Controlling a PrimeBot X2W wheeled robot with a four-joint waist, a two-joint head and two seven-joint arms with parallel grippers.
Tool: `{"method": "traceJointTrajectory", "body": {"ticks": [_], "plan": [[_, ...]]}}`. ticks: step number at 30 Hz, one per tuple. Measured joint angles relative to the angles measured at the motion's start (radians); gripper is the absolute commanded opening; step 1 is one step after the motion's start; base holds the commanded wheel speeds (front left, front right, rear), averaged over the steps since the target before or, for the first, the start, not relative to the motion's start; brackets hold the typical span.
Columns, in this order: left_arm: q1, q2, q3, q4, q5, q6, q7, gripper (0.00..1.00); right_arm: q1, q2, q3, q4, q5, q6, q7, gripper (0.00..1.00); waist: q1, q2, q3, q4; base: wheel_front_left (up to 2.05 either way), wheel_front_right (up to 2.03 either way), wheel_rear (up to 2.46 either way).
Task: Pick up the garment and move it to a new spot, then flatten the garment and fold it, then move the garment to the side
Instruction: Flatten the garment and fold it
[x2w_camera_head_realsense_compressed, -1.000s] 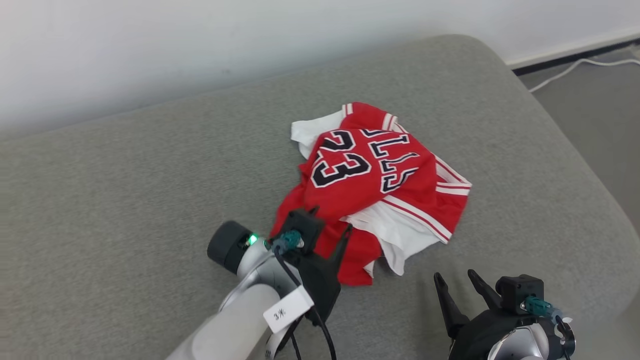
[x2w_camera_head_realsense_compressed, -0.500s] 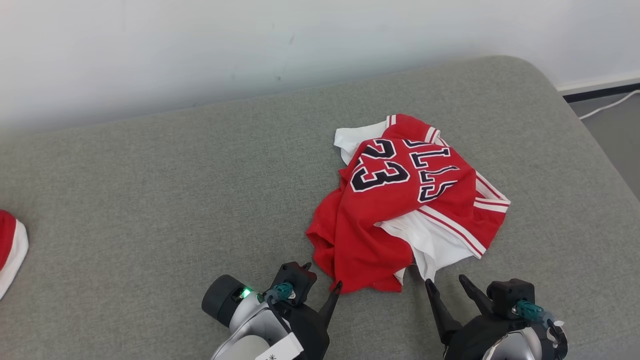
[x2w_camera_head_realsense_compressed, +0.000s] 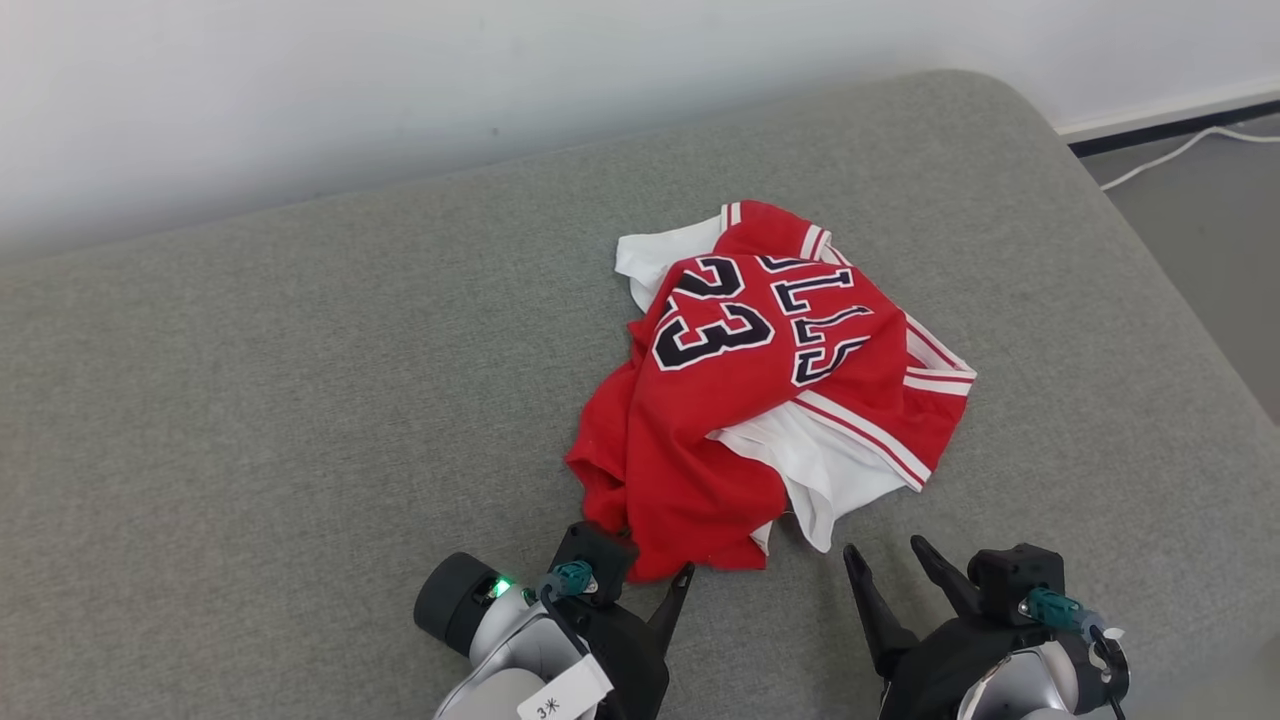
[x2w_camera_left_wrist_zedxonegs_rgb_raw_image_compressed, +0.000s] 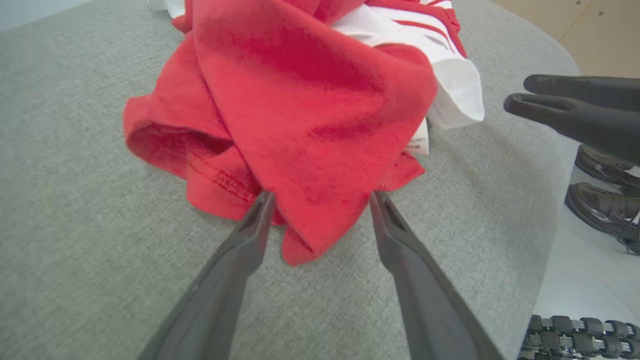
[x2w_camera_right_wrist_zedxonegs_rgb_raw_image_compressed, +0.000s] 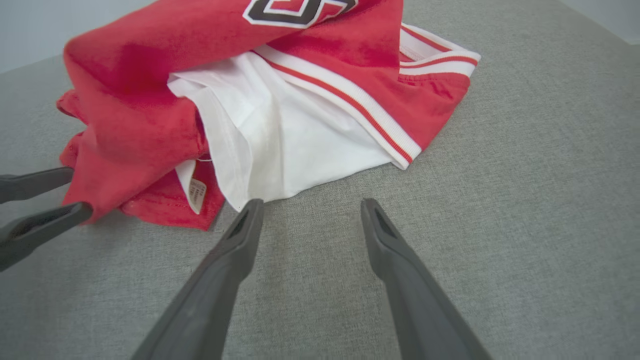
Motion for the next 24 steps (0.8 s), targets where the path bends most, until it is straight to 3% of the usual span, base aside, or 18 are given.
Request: {"method": "traceJointTrajectory", "body": {"ticks": [4, 7, 8, 9, 10, 24], "plan": [[-0.011, 0.000, 0.007, 0.014, -0.006, 0.002, 0.003, 1.00, -0.001, 0.000, 0.020, -0.010, 0.005, 0.044, 0.001, 1.00, 0.0000, 0.0000, 0.011, -0.017, 0.00, 0.00, 0.00], [-0.023, -0.002, 0.019, 0.027, -0.008, 0.006, 0.003, 0.98, -0.002, 0.000, 0.028, -0.013, 0.010, 0.056, 0.001, 1.00, 0.0000, 0.0000, 0.017, -0.025, 0.00, 0.00, 0.00], [-0.027, -0.002, 0.021, 0.034, -0.008, 0.006, 0.004, 0.81, -0.002, -0.001, 0.027, -0.013, 0.010, 0.059, 0.001, 1.00, 0.0000, 0.0000, 0.018, -0.026, 0.00, 0.00, 0.00], [-0.031, -0.004, 0.026, 0.038, -0.012, 0.009, 0.004, 0.33, -0.002, -0.001, 0.027, -0.013, 0.010, 0.060, 0.001, 1.00, 0.0000, 0.0000, 0.019, -0.027, 0.00, 0.00, 0.00], [-0.033, -0.005, 0.031, 0.042, -0.015, 0.013, 0.005, 0.00, -0.002, -0.001, 0.028, -0.013, 0.010, 0.061, 0.001, 1.00, 0.0000, 0.0000, 0.019, -0.028, 0.00, 0.00, 0.00], [-0.037, -0.009, 0.062, 0.075, -0.025, 0.022, 0.010, 0.00, -0.001, -0.006, 0.019, -0.005, 0.011, 0.061, -0.002, 1.00, 0.0000, 0.0000, 0.010, -0.015, 0.00, 0.00, 0.00]]}}
